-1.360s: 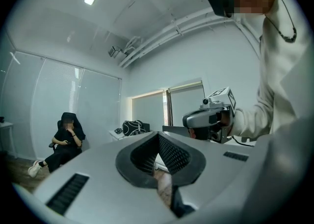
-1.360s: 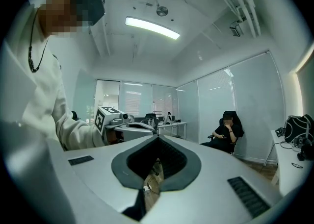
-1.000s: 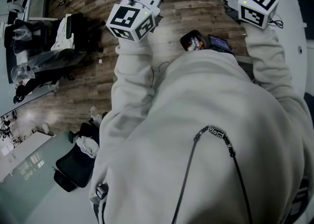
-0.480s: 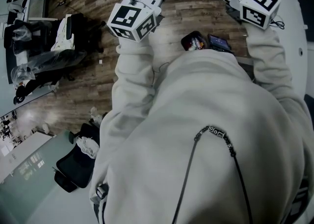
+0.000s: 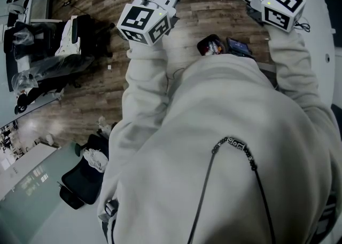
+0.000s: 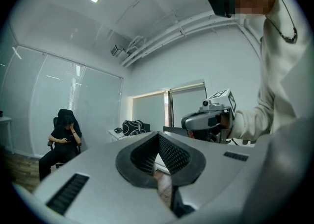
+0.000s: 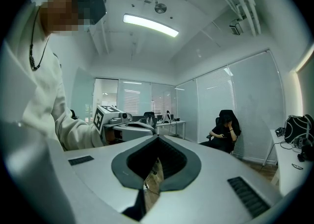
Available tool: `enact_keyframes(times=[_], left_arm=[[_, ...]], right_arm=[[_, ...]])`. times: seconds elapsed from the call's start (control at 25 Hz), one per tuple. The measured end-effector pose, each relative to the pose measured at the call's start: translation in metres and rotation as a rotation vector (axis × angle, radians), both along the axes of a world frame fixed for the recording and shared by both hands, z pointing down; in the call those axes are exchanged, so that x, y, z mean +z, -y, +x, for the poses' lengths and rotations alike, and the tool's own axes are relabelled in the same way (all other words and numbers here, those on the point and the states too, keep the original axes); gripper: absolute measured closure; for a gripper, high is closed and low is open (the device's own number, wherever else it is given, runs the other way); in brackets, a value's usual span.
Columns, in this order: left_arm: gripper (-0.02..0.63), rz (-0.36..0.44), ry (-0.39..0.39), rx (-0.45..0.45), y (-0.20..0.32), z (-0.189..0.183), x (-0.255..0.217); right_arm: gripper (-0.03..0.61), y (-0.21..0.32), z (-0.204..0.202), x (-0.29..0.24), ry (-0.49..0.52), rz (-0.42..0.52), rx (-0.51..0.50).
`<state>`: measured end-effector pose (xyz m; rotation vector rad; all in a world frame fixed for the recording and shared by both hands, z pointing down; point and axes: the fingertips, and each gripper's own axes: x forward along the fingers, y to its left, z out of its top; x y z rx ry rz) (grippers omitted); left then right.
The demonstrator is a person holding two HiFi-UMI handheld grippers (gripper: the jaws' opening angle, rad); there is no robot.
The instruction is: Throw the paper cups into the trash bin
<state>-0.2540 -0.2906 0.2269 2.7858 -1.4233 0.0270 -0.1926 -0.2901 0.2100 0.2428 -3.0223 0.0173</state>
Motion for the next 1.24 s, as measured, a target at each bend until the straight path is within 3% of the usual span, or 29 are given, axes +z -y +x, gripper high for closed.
enact_keyframes(times=[1.24], left_arm=[[0.618, -0.004, -0.002, -0.001, 0.015, 0.003, 0.012]], right_arm=[[0.559, 0.016, 0.001, 0.017, -0.014, 0.0, -0.002]])
